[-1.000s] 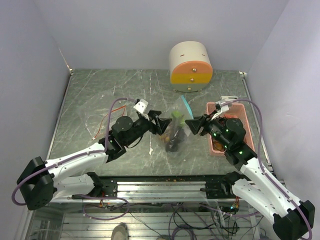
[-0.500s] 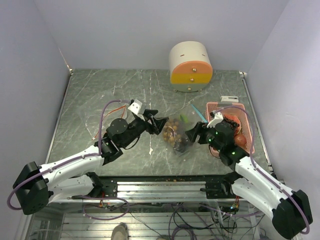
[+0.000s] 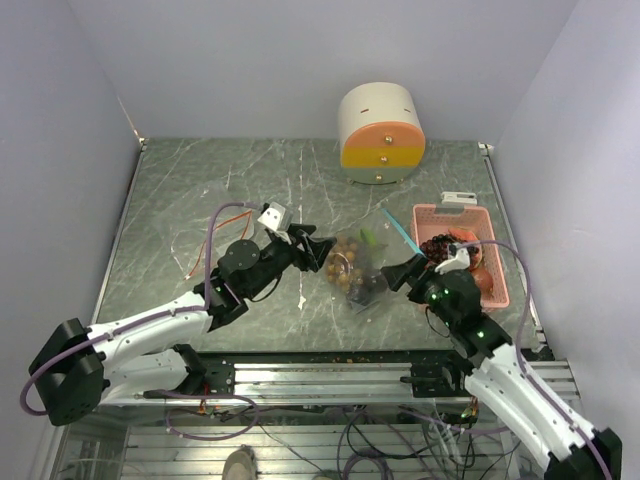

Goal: Open the zip-top bag and remove the fake food
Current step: Pick up the zipper food storage bag at the center of the board.

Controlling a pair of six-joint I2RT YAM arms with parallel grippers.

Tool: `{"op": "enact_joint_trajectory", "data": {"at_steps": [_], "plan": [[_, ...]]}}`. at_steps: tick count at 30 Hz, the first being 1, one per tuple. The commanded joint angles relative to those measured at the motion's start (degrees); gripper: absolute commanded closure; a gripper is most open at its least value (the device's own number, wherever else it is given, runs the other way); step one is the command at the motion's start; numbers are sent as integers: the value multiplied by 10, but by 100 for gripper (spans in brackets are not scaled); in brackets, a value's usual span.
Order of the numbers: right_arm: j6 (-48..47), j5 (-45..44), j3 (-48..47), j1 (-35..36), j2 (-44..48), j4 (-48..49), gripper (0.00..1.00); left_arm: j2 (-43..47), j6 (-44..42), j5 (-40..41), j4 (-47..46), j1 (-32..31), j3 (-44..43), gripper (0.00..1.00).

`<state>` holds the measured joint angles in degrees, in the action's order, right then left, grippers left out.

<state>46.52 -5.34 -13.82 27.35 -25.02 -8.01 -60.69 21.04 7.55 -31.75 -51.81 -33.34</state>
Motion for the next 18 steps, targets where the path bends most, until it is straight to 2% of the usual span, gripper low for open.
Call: {"op": "enact_joint_trajectory", "data": {"at_steps": [1,6,10,18], "plan": [[29,20,9,-1,-97,67,0,-5,12,9,-32,0,0,27],[30,45,-14,23,-252,171,6,0,9,21,-20,-1,3,27],[20,-21,-70,92,-346,181,7,11,6,31,-7,-1,6,27],[-18,-42,-164,168,-497,211,8,26,3,46,8,-1,13,27]]}}
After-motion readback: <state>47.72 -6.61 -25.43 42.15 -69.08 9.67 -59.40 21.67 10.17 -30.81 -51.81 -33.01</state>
